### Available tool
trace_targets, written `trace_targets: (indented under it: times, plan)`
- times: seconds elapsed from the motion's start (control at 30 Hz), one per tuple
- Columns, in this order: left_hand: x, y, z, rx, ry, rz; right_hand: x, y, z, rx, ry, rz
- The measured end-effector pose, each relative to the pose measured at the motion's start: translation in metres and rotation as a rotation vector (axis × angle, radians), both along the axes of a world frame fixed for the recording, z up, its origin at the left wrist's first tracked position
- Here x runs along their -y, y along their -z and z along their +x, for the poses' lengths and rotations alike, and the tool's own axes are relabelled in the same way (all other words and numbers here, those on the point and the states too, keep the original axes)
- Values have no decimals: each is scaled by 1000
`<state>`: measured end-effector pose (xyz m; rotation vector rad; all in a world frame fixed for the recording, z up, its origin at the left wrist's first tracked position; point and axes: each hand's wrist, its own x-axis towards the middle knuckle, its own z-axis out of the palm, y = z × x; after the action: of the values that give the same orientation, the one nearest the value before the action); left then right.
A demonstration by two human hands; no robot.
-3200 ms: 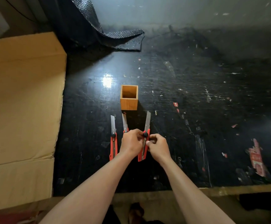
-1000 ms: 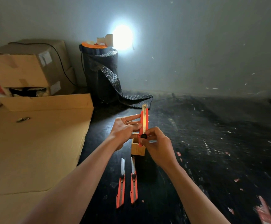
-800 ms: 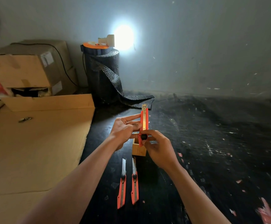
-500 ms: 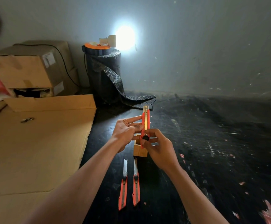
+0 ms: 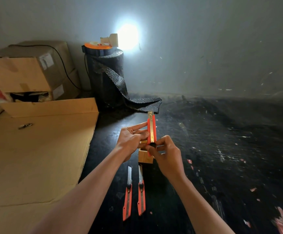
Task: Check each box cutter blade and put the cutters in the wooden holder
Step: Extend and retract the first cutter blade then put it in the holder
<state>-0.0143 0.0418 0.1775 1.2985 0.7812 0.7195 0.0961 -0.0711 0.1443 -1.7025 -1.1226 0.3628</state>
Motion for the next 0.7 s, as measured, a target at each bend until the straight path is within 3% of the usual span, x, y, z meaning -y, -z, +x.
trace_targets:
  times: [0.37, 0.57, 0.7]
  plan:
    - [-18, 35, 9, -15, 30, -36, -40, -4, 36, -298, -128, 23]
    - [-48, 86, 21, -481, -105, 390, -80, 17, 64, -209, -86, -90]
    - [-70, 115, 39, -672, 1, 445, -113, 37, 83, -178, -16, -148]
